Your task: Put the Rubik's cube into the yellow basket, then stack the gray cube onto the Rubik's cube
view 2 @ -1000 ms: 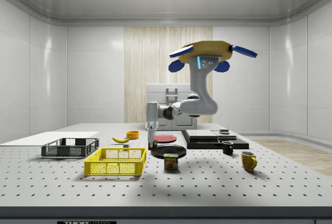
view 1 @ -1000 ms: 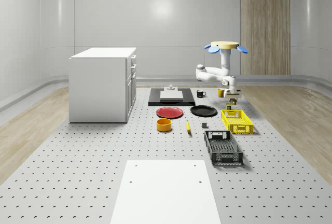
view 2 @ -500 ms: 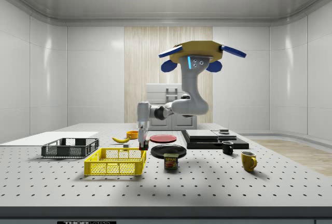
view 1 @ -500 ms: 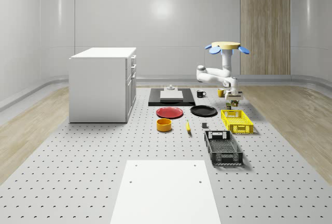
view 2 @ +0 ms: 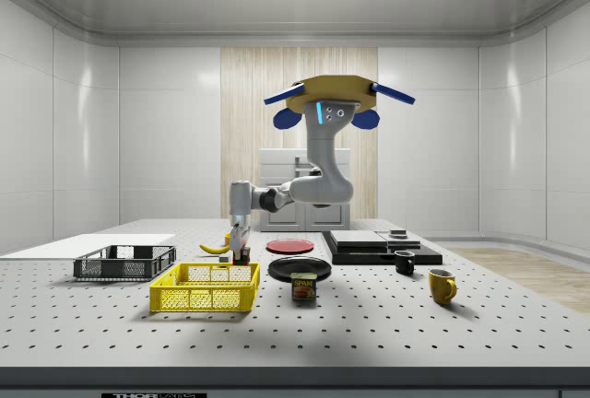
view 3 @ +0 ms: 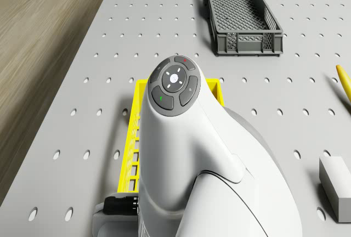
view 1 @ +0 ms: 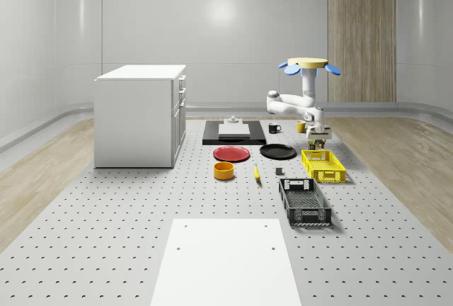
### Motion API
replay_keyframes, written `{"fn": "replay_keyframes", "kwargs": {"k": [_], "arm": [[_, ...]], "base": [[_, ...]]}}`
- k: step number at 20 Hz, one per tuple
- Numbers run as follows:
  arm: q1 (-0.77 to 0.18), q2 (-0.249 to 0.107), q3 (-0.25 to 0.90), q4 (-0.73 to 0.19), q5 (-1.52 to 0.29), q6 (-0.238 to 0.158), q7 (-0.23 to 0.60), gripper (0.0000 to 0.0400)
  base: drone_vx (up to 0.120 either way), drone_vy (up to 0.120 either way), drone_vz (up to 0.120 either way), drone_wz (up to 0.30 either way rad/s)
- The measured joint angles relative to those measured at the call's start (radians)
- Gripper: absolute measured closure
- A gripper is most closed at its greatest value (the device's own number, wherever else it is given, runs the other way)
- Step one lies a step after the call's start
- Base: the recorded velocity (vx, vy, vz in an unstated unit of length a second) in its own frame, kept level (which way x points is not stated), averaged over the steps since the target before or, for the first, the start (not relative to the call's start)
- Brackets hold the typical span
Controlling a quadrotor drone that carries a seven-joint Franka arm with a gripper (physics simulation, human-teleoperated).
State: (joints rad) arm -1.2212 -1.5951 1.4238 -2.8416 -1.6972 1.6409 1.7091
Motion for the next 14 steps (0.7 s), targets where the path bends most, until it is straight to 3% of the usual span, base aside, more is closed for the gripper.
{"fn": "replay_keyframes", "kwargs": {"k": [3, 7, 10, 14], "arm": [[0.0, -0.001, 0.0, 0.0, 0.0, 0.001, 0.0, 0.0079], [0.0, -0.002, 0.0, 0.0, 0.001, 0.002, 0.0, 0.0079], [0.0, -0.002, 0.0, 0.0, 0.001, 0.002, 0.0, 0.0079], [0.0, -0.003, 0.0, 0.0, 0.001, 0.003, 0.0, 0.0079]], "base": [[0.12, 0.0, 0.0, 0.0], [0.12, 0.0, -0.11, 0.0], [0.12, -0.12, -0.12, 0.0], [0.07, -0.01, -0.01, 0.0]]}}
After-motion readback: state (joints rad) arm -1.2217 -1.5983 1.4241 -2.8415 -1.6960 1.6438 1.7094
